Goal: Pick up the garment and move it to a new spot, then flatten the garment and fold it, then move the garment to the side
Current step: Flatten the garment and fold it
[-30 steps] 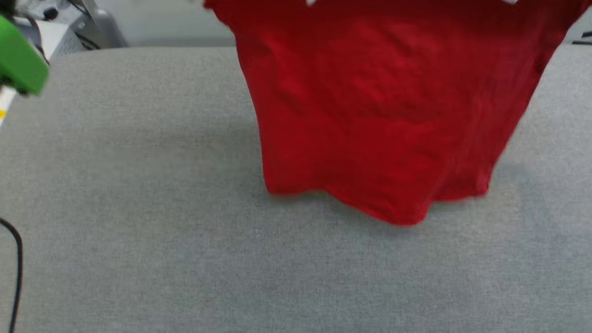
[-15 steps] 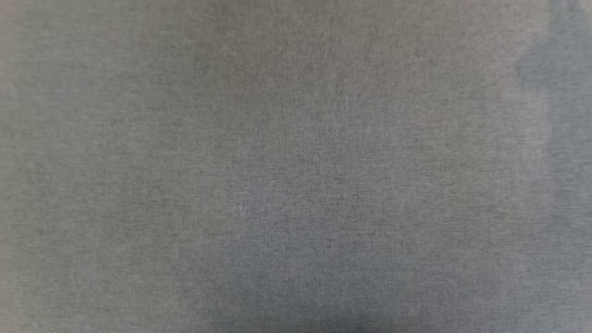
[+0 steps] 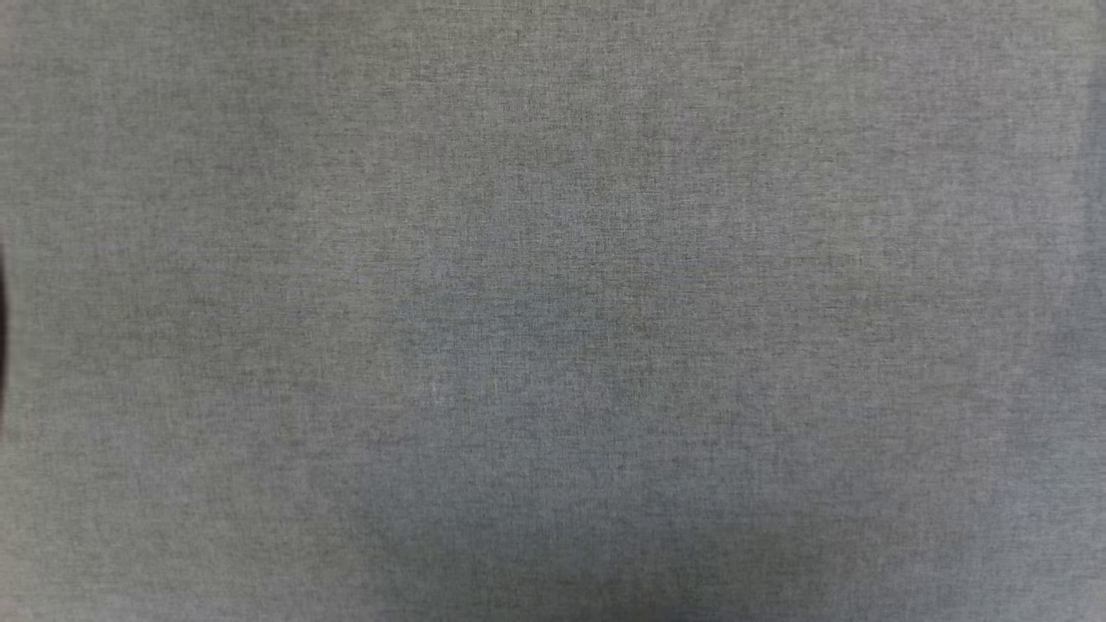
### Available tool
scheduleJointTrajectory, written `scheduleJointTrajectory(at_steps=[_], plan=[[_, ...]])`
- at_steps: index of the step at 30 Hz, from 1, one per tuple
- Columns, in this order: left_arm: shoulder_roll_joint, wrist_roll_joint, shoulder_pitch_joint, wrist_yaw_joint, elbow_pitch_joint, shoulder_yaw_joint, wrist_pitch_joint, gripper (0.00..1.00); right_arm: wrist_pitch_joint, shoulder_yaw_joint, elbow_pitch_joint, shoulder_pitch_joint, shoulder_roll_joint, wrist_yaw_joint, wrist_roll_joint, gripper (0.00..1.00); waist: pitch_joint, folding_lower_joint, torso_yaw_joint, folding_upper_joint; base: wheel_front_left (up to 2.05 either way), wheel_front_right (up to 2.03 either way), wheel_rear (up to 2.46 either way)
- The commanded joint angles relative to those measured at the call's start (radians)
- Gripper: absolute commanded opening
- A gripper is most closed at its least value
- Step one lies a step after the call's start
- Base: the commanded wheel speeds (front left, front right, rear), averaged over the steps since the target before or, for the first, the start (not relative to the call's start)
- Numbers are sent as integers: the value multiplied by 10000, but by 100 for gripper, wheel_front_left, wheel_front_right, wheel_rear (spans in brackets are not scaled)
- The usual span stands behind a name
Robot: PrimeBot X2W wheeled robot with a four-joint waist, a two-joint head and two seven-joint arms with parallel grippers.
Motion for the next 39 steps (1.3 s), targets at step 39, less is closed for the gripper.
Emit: scheduleJointTrajectory(at_steps=[39], plan=[[347,-2867,11709,508,-1550,-853,2672,0,2815,-229,-800,11003,-834,-17,3146,0,-5351,-2,169,0,0,0,0]])
